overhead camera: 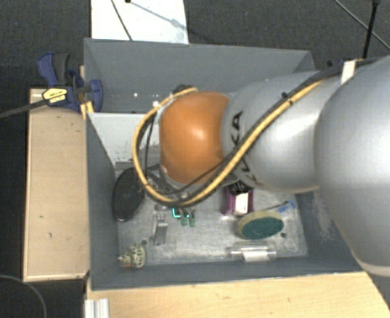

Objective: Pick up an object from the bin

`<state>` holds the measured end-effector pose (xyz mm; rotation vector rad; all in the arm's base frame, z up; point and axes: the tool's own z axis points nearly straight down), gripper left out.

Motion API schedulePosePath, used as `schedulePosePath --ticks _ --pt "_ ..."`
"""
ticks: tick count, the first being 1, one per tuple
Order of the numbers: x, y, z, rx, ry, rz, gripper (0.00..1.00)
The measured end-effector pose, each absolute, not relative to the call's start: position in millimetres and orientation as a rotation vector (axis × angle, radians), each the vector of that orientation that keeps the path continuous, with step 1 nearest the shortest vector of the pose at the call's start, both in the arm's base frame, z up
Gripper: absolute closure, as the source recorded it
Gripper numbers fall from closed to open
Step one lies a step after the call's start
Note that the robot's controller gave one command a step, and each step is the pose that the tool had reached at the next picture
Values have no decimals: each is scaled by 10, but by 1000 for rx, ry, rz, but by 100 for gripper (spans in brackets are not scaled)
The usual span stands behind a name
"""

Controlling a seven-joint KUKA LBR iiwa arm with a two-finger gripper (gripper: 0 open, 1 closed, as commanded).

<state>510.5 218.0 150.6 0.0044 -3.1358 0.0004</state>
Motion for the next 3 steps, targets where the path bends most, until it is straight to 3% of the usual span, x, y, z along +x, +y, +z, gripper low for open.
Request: schedulePosePath --ticks 1,2,3 --pt "5816 2400 830 388 -3135 -10 0" --pt "5586 2497 788 216 -3162 -16 0" --pt "5540 2480 758 209 -3141 -6 100"
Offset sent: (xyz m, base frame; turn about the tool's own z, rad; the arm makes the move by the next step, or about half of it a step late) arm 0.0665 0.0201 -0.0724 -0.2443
